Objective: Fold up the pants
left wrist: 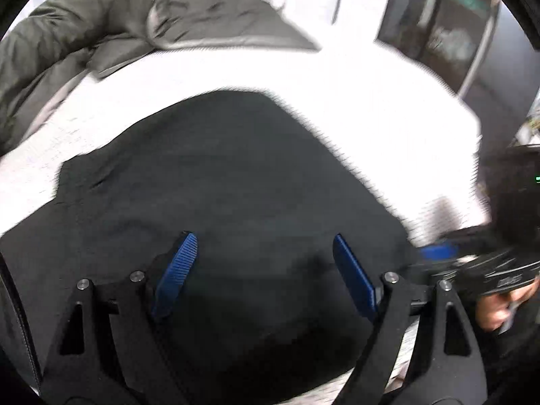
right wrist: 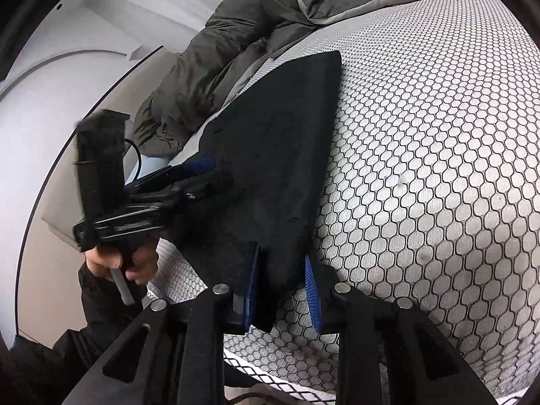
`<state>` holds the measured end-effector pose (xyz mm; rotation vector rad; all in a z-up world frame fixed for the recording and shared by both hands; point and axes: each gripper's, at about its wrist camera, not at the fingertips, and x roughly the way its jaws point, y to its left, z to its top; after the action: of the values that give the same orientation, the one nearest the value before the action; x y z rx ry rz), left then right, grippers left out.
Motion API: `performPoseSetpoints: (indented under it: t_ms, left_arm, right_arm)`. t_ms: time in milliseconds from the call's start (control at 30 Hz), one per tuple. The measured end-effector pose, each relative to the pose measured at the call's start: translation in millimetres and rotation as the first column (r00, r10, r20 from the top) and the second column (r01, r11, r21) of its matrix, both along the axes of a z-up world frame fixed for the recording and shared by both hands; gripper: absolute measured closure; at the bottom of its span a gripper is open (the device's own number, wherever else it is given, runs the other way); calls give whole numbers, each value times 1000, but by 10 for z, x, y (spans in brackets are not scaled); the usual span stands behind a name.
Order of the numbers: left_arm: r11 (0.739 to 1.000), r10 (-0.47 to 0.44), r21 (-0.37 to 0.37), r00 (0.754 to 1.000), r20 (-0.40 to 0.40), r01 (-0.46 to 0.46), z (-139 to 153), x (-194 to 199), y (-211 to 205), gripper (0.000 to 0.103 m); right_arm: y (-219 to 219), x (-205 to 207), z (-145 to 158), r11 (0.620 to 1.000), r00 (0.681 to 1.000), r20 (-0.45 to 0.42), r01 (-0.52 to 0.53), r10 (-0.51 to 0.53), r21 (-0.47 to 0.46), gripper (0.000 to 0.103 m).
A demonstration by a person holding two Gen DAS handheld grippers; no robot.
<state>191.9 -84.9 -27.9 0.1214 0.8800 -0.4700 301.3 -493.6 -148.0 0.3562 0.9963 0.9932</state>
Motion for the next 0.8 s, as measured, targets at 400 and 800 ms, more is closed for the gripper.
performPoseSetpoints:
  t_ms: [400, 800]
  left_arm:
    - [995, -96, 7, 995, -3, 96, -226, -394, -389, 21]
    - [976, -171, 144, 985, 21, 166, -513, -532, -553, 10]
  right_arm:
    - [-32, 256, -34, 994, 998, -54, 50, -46, 93, 77]
    - [615, 801, 123, 992, 999, 41, 30, -25, -126, 81]
